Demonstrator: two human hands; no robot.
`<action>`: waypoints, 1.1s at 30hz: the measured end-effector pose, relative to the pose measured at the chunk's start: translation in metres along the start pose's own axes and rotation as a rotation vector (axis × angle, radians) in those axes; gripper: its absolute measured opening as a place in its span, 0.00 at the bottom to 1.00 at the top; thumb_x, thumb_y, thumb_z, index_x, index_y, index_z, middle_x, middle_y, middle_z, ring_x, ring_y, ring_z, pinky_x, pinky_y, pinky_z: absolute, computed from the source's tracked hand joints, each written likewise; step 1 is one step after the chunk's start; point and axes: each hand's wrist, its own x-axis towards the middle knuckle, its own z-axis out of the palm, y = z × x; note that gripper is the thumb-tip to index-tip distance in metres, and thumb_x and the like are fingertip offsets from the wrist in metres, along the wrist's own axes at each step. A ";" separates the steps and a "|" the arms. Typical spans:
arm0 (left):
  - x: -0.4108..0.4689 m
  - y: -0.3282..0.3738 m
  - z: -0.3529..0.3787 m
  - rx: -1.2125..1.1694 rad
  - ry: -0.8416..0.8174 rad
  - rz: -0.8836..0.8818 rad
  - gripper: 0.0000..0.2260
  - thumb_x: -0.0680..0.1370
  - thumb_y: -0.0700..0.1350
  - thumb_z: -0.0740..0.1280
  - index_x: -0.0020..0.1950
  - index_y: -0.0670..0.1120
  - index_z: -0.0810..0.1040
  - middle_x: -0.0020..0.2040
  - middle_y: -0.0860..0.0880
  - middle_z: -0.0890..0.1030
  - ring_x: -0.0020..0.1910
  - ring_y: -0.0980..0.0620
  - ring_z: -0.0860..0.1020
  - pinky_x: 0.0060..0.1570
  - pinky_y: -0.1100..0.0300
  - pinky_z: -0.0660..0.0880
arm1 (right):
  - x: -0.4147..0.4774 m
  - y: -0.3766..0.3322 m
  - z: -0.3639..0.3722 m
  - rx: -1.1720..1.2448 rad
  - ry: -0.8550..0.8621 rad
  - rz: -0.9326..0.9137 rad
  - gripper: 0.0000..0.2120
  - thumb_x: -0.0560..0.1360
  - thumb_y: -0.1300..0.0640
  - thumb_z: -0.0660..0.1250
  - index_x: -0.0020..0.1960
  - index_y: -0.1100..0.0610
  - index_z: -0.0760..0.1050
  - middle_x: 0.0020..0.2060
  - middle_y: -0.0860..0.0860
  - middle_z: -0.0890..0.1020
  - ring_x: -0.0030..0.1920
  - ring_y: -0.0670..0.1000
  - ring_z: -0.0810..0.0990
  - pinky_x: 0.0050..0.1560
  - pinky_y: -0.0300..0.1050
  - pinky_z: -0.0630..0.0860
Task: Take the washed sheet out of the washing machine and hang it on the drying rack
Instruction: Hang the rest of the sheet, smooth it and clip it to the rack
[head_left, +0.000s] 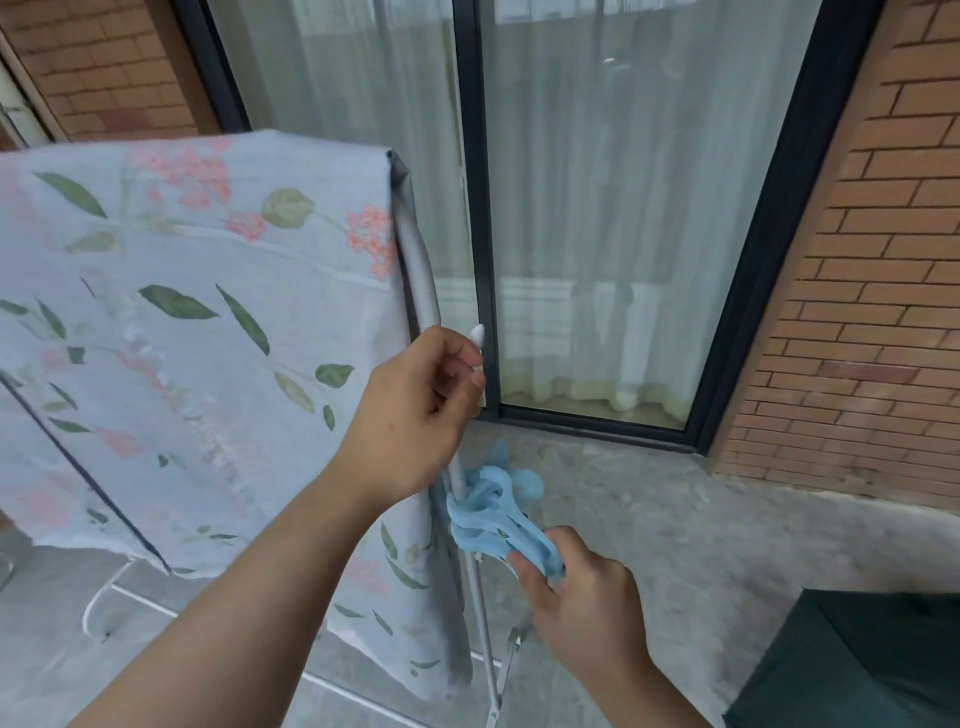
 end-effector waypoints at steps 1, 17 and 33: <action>-0.002 -0.001 0.001 0.001 -0.013 0.001 0.05 0.79 0.41 0.67 0.50 0.50 0.75 0.41 0.52 0.81 0.39 0.52 0.83 0.43 0.58 0.79 | -0.003 0.002 -0.001 0.008 -0.013 0.006 0.16 0.70 0.39 0.70 0.42 0.53 0.77 0.23 0.43 0.60 0.20 0.45 0.58 0.21 0.34 0.57; 0.005 0.024 -0.009 0.181 0.084 0.290 0.05 0.78 0.40 0.67 0.51 0.49 0.75 0.39 0.59 0.75 0.35 0.54 0.77 0.37 0.64 0.72 | 0.028 -0.006 -0.044 0.644 0.055 0.203 0.20 0.67 0.38 0.70 0.57 0.39 0.72 0.50 0.43 0.81 0.48 0.48 0.81 0.48 0.47 0.79; 0.087 0.058 -0.082 0.972 0.374 0.380 0.14 0.74 0.44 0.61 0.29 0.47 0.61 0.29 0.51 0.63 0.31 0.44 0.68 0.35 0.57 0.59 | 0.237 -0.110 -0.103 0.801 0.307 0.307 0.33 0.75 0.43 0.69 0.75 0.52 0.63 0.67 0.49 0.70 0.52 0.43 0.72 0.40 0.25 0.63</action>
